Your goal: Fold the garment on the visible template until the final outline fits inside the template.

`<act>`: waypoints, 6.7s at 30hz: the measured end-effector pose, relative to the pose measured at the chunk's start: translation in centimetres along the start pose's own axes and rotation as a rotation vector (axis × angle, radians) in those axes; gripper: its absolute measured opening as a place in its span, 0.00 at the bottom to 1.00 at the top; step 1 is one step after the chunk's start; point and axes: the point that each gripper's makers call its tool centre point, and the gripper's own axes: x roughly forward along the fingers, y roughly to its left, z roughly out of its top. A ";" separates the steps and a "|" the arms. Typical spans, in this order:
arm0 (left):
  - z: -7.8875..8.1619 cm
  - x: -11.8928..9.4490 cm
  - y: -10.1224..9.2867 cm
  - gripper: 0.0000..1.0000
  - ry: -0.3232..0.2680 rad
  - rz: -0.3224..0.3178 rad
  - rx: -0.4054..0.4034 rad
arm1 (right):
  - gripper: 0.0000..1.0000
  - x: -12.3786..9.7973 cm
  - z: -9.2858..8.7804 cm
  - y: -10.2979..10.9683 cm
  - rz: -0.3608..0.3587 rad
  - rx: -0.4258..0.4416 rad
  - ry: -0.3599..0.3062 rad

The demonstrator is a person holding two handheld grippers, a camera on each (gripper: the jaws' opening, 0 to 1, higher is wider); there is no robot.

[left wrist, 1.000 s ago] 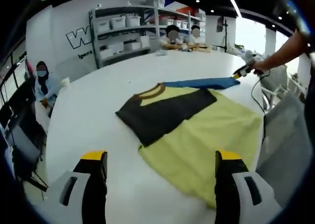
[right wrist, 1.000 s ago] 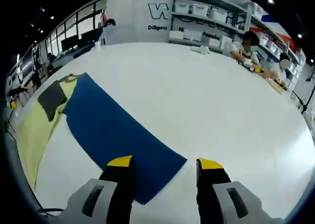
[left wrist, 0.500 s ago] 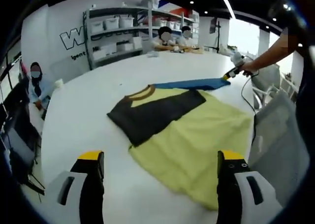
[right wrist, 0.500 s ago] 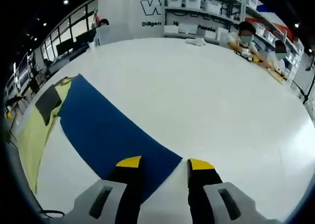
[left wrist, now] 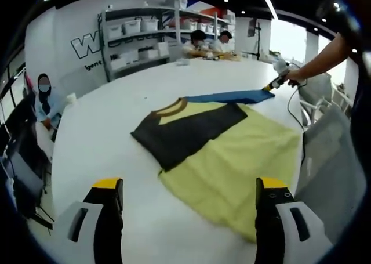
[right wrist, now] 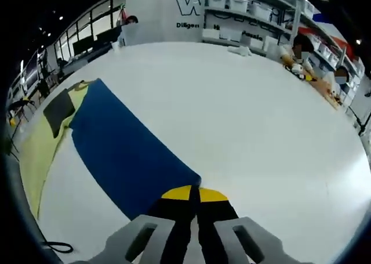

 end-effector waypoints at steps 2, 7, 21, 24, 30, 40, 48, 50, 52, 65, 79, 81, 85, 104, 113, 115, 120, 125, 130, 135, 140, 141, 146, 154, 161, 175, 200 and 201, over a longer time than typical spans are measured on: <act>0.2 -0.1 0.0 0.98 -0.007 0.001 0.000 | 0.00 -0.1 0.0 0.3 0.009 0.019 0.015; 0.1 -0.2 0.0 0.98 -0.017 0.005 0.001 | 0.00 -0.8 0.9 0.9 0.009 0.008 -0.006; 0.0 -0.2 -0.9 0.99 -0.046 -0.007 -0.010 | 0.00 -4.1 5.8 2.5 0.024 -0.059 -0.064; 0.0 -0.2 -1.0 0.99 -0.054 -0.012 -0.005 | 0.00 -5.0 7.3 3.4 0.035 -0.055 -0.081; 0.2 -0.5 -1.2 0.99 -0.073 -0.009 -0.002 | 0.00 -6.5 10.4 5.5 0.062 -0.084 -0.127; 0.8 -1.0 -2.1 0.99 -0.103 -0.003 -0.012 | 0.00 -8.0 13.5 3.6 0.015 -0.163 -0.144; 0.9 -1.2 -2.3 0.99 -0.117 0.008 -0.021 | 0.00 -9.3 14.8 2.5 -0.021 -0.215 -0.135; 0.6 -1.2 -2.4 0.99 -0.113 0.011 -0.032 | 0.00 -9.4 15.4 2.8 -0.013 -0.215 -0.137; 0.4 -1.2 -2.3 0.99 -0.110 0.019 -0.052 | 0.00 -9.5 15.9 3.6 0.002 -0.231 -0.145; -0.4 -1.7 -2.5 0.99 -0.114 0.032 -0.036 | 0.00 -10.0 18.4 10.9 0.126 -0.257 -0.189; 0.1 -2.3 -2.4 0.99 -0.142 0.032 -0.042 | 0.00 -10.6 22.5 15.3 0.174 -0.284 -0.241; 0.2 -2.4 -2.4 0.99 -0.149 0.031 -0.050 | 0.00 -10.6 23.1 16.0 0.183 -0.290 -0.249; 0.2 -2.6 -2.4 0.99 -0.157 0.034 -0.051 | 0.00 -10.8 24.8 17.2 0.206 -0.271 -0.284; -0.3 -3.3 -1.6 0.99 -0.171 0.060 -0.078 | 0.00 -11.3 30.9 26.6 0.349 -0.342 -0.366; -0.5 -3.7 -1.3 0.99 -0.174 0.075 -0.090 | 0.00 -11.1 31.8 31.1 0.416 -0.396 -0.373; -0.8 -3.8 -1.3 0.99 -0.169 0.074 -0.092 | 0.00 -10.9 31.8 31.9 0.430 -0.405 -0.372; -1.1 -4.1 -1.2 0.99 -0.164 0.082 -0.102 | 0.00 -10.0 31.7 34.4 0.468 -0.436 -0.356; -1.4 -4.1 -1.5 0.99 -0.158 0.077 -0.100 | 0.00 -9.4 31.2 36.6 0.501 -0.472 -0.341; -1.4 -4.1 -1.8 0.99 -0.156 0.069 -0.097 | 0.00 -8.5 30.8 37.6 0.520 -0.490 -0.324; -1.7 -4.0 -1.7 0.99 -0.148 0.070 -0.087 | 0.00 -7.5 30.1 38.7 0.542 -0.484 -0.307; -2.1 -4.0 -1.4 0.99 -0.144 0.073 -0.089 | 0.00 -6.5 28.7 40.4 0.564 -0.515 -0.273; -2.1 -4.0 -1.4 0.99 -0.143 0.073 -0.090 | 0.00 -6.3 28.4 40.7 0.567 -0.524 -0.267; -2.2 -4.1 -1.2 0.99 -0.145 0.075 -0.086 | 0.00 -5.3 27.4 42.6 0.594 -0.538 -0.243; -2.4 -4.6 -0.7 0.99 -0.154 0.089 -0.096 | 0.00 -4.0 26.6 44.7 0.621 -0.555 -0.216; -2.8 -5.1 -0.2 0.99 -0.158 0.109 -0.114 | 0.00 -2.3 25.5 45.9 0.631 -0.574 -0.168; -3.4 -5.7 0.2 0.99 -0.160 0.130 -0.142 | 0.00 1.0 22.4 48.4 0.638 -0.605 -0.095; -4.7 -5.8 0.2 0.99 -0.143 0.141 -0.175 | 0.06 2.7 20.4 50.2 0.647 -0.601 -0.120; -4.6 -5.8 0.3 0.99 -0.144 0.141 -0.176 | 0.06 2.7 20.5 50.1 0.646 -0.601 -0.123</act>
